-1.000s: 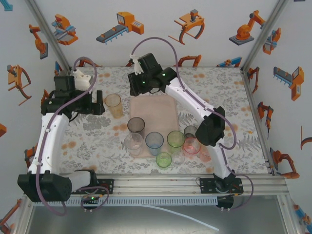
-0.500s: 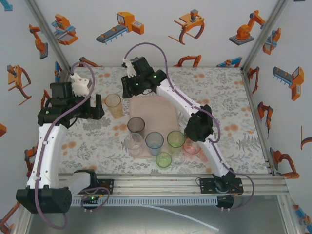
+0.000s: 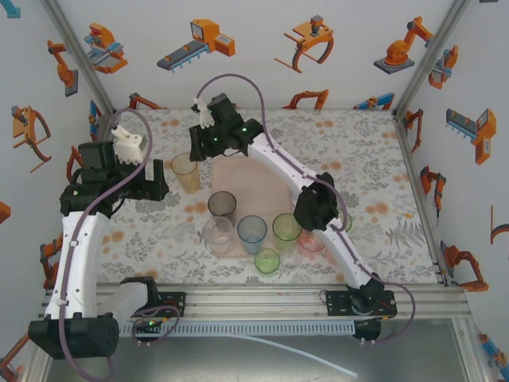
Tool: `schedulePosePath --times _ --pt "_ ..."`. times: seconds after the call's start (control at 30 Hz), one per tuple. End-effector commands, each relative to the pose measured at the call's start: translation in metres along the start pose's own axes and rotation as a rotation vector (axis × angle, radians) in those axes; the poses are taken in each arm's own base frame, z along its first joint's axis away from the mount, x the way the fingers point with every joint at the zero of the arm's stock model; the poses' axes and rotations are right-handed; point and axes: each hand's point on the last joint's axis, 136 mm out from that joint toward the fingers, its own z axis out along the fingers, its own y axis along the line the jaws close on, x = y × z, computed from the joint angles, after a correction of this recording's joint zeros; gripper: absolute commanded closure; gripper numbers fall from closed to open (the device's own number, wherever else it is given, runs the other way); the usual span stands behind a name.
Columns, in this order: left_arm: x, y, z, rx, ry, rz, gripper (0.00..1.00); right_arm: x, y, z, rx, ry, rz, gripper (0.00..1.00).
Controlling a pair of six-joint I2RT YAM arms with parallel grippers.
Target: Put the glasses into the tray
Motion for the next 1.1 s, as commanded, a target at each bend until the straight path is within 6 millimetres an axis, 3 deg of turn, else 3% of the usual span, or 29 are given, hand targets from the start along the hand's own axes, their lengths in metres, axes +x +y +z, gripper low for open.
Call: schedulePosePath --times 0.0,0.53,1.07 --pt "-0.005 -0.004 -0.004 0.024 -0.037 0.005 0.11 -0.009 0.005 0.003 -0.013 -0.032 0.002 0.52" --pt "-0.006 -0.003 -0.003 0.032 -0.046 -0.008 0.11 0.009 -0.011 0.018 0.063 0.014 0.018 0.52" --pt "-0.006 -0.002 -0.003 0.031 -0.049 -0.012 0.11 0.017 -0.025 0.012 0.149 0.047 0.014 0.62"
